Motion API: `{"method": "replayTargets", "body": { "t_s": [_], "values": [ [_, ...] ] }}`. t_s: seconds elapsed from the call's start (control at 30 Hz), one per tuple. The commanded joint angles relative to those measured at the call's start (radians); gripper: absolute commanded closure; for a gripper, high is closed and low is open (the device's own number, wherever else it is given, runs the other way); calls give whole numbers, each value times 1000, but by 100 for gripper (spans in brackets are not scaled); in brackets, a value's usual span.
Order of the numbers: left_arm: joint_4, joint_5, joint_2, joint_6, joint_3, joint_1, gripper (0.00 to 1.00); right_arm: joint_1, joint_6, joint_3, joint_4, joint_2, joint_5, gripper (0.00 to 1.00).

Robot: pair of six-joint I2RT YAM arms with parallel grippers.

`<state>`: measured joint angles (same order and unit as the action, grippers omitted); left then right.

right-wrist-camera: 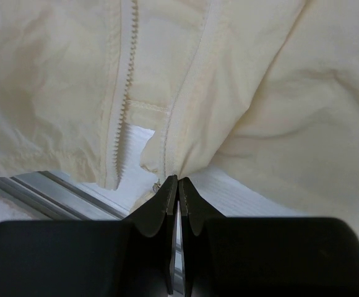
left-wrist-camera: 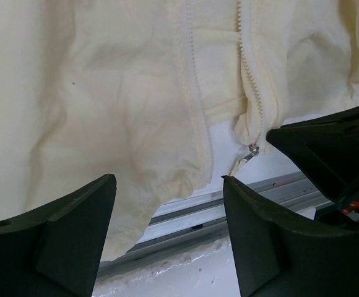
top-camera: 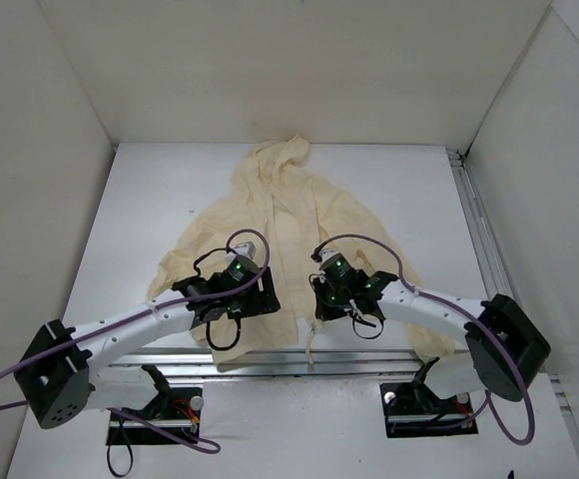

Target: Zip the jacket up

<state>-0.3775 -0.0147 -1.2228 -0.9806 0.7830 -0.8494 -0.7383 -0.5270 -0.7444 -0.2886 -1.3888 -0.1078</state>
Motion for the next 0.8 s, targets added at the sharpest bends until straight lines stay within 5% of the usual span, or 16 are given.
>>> {"method": "replayTargets", "body": {
  "t_s": [0.0,0.23,0.77],
  "values": [
    [22,53,-52,2,76,-4,36,14,-25,-4,6,80,48,100],
    [-32,105,-159,-7,180,-26,48,31,-42,-1,6,99,69,100],
    [-35,108,-268,-130,176,-134,47,119,-45,28,8,172,59,100]
  ]
}}
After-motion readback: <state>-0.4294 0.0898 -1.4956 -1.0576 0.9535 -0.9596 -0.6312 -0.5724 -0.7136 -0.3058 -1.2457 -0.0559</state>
